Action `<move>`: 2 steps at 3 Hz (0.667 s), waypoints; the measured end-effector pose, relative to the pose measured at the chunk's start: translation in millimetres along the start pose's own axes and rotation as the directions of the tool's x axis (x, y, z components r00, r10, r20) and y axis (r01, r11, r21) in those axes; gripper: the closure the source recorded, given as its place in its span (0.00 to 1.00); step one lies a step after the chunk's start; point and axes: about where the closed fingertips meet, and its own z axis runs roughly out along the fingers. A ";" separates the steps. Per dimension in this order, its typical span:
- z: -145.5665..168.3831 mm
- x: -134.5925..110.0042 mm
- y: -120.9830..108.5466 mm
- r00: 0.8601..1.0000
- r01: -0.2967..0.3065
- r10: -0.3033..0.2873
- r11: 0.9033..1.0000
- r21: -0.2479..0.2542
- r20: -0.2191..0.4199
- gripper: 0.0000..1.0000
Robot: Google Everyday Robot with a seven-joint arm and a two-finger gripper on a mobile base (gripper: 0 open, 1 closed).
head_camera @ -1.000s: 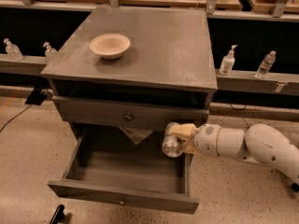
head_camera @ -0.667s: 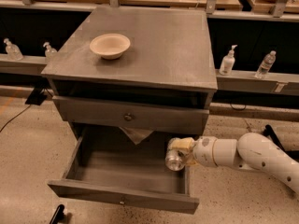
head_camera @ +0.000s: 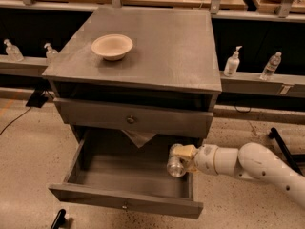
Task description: Place 7up can into middle drawer
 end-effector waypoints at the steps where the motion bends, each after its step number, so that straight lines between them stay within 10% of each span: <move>1: 37.5 4.4 36.9 0.996 0.084 -0.082 0.992 0.090 -0.020 1.00; 2: 82.3 -7.1 75.4 0.985 0.173 -0.173 0.979 0.112 -0.015 1.00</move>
Offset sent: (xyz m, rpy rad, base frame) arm 0.0150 0.0402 -0.1435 0.0286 -0.2635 0.1123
